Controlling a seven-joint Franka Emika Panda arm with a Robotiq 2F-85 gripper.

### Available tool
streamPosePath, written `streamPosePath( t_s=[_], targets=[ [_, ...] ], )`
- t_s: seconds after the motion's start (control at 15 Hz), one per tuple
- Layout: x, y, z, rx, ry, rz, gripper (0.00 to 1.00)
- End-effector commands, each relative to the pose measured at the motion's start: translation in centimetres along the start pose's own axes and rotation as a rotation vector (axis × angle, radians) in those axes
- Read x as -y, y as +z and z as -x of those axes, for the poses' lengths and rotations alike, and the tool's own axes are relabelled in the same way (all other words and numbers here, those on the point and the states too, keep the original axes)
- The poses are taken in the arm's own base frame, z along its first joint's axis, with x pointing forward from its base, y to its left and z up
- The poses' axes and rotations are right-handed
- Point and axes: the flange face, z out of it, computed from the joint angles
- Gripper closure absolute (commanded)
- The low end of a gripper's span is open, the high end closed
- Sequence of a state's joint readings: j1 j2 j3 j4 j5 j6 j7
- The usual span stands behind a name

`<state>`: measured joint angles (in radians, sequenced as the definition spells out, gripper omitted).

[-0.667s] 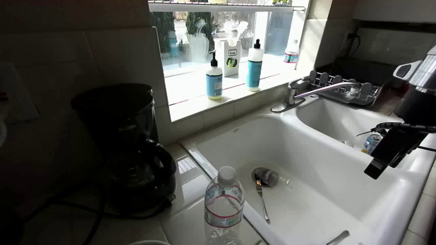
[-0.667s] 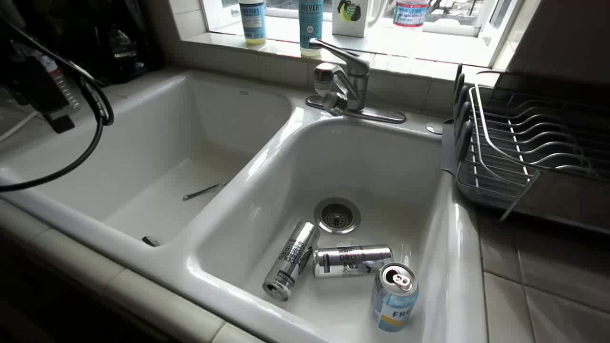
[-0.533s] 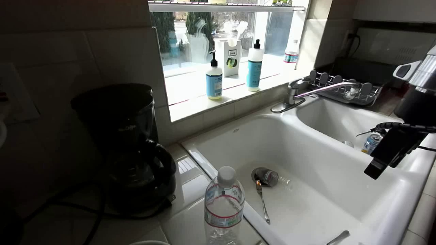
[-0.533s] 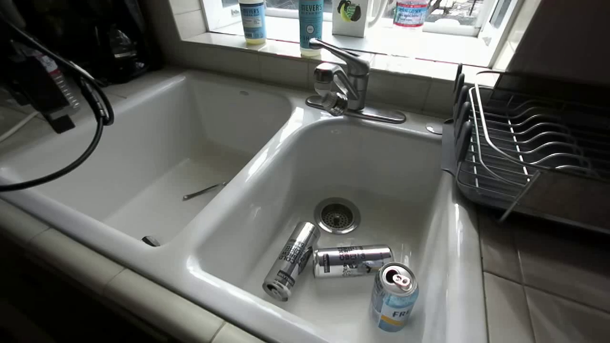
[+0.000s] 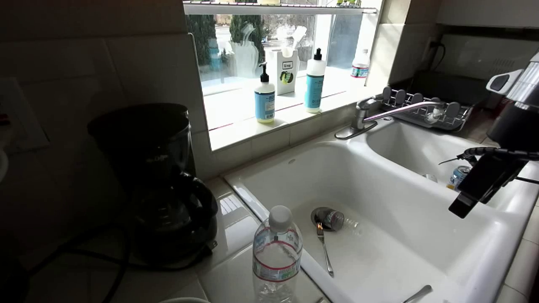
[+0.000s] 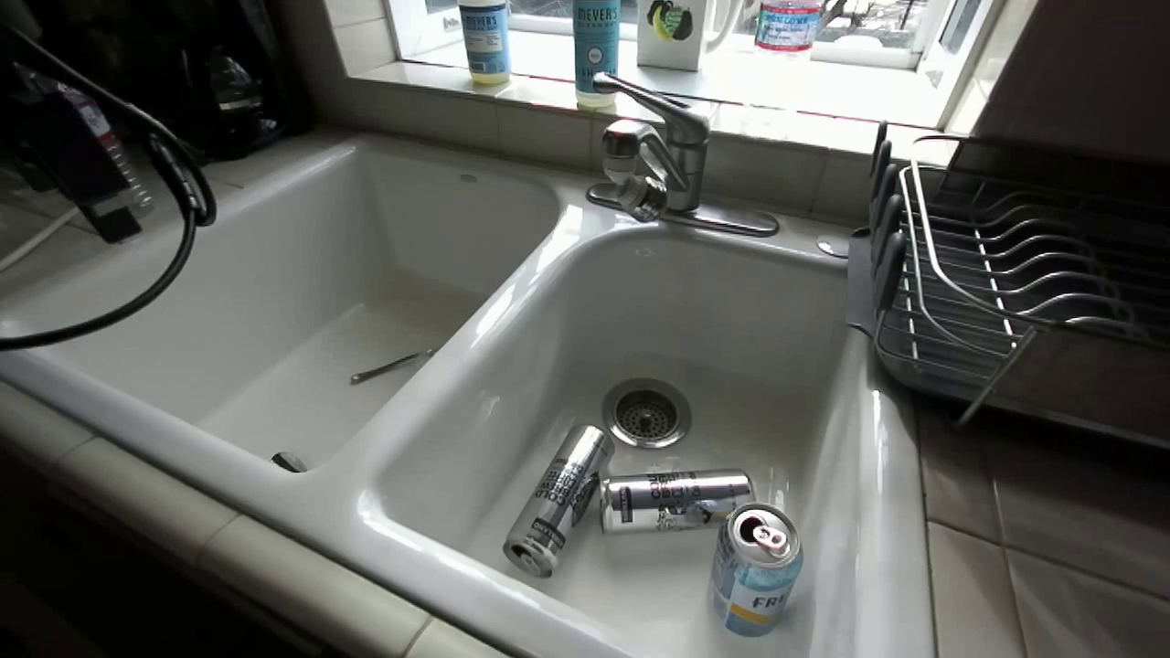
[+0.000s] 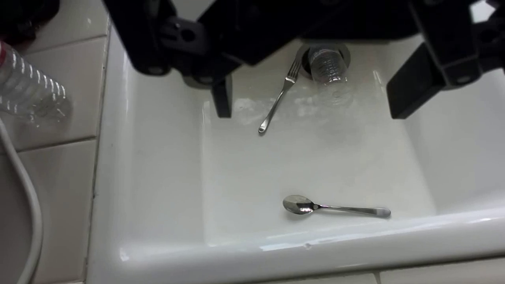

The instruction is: Pick up the water bottle from the left side of the counter and put it on the right side of the windowsill.

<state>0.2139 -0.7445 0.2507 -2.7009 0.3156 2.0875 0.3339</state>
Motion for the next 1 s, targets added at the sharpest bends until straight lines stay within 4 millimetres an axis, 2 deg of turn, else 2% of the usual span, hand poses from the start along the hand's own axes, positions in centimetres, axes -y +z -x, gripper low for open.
streamPosePath(
  t_s=[0.0,0.4,0.6,0.67,0.73,0.8,0.93],
  targets=[
    [3.0,-2.3,-0.5,-0.063,-0.078,0.022,0.00],
    [11.1,-6.6,-0.8,-0.113,-0.382,-0.013,0.00],
    [15.2,-6.8,-1.3,-0.136,-0.545,0.034,0.00],
    [15.9,-7.0,-1.6,-0.138,-0.594,0.052,0.00],
    [13.8,-7.5,-0.3,-0.148,-0.506,0.033,0.00],
    [14.4,-7.4,-0.5,-0.144,-0.518,0.033,0.00],
    [14.3,-7.3,-0.8,-0.140,-0.512,0.031,0.00]
  ],
)
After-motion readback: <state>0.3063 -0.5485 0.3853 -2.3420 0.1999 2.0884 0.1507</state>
